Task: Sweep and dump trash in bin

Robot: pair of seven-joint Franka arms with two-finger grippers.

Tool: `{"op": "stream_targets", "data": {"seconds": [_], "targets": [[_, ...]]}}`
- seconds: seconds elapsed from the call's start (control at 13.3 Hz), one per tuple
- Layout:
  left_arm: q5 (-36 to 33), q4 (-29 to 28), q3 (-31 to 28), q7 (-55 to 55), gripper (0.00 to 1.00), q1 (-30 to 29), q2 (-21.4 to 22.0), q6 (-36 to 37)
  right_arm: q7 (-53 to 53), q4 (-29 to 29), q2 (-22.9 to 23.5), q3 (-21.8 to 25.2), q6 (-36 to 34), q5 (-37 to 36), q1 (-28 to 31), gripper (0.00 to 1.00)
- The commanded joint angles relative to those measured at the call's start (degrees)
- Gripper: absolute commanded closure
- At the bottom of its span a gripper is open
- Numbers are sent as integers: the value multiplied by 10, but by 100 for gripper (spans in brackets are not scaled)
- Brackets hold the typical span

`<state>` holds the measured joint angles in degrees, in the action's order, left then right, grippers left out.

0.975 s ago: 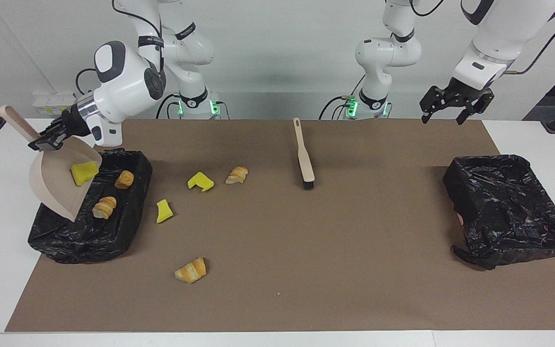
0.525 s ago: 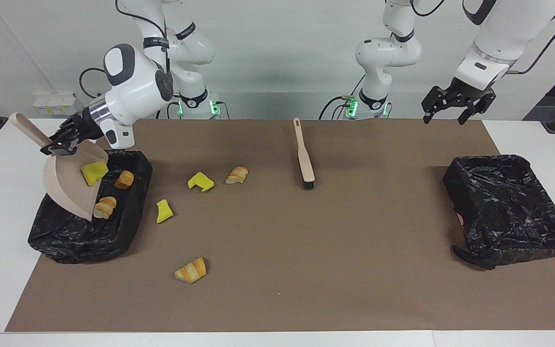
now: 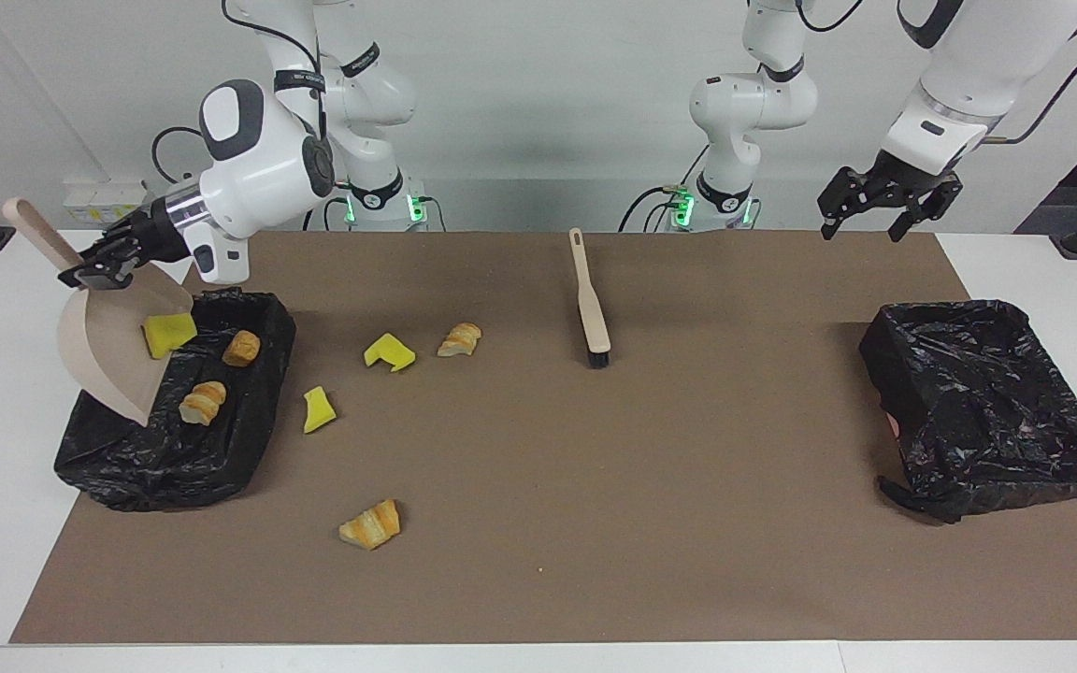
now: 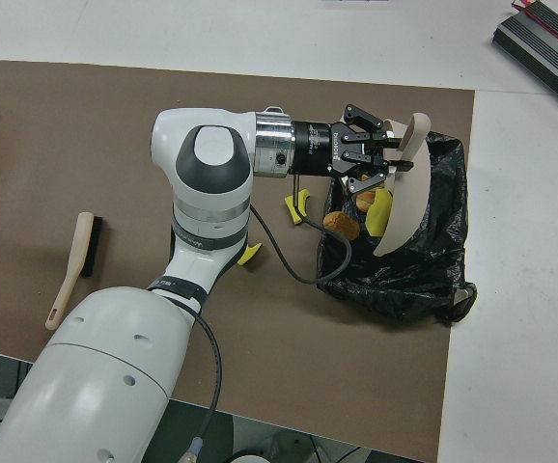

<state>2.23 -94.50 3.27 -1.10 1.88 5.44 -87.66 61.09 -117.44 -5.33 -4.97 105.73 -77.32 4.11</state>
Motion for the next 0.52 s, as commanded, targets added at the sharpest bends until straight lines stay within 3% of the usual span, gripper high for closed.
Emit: {"op": "stream_targets", "data": {"seconds": [0.0, 0.22, 0.45], "targets": [[-9, 4, 5, 2, 0, -7, 3, 6, 10, -2, -14, -1, -8, 6, -1, 100], [-9, 4, 5, 2, 0, -7, 3, 6, -28, -19, 25, -1, 36, 57, 8, 100], [-9, 4, 5, 2, 0, -7, 3, 6, -1, -13, 38, 0, 48, 50, 5, 100]]}}
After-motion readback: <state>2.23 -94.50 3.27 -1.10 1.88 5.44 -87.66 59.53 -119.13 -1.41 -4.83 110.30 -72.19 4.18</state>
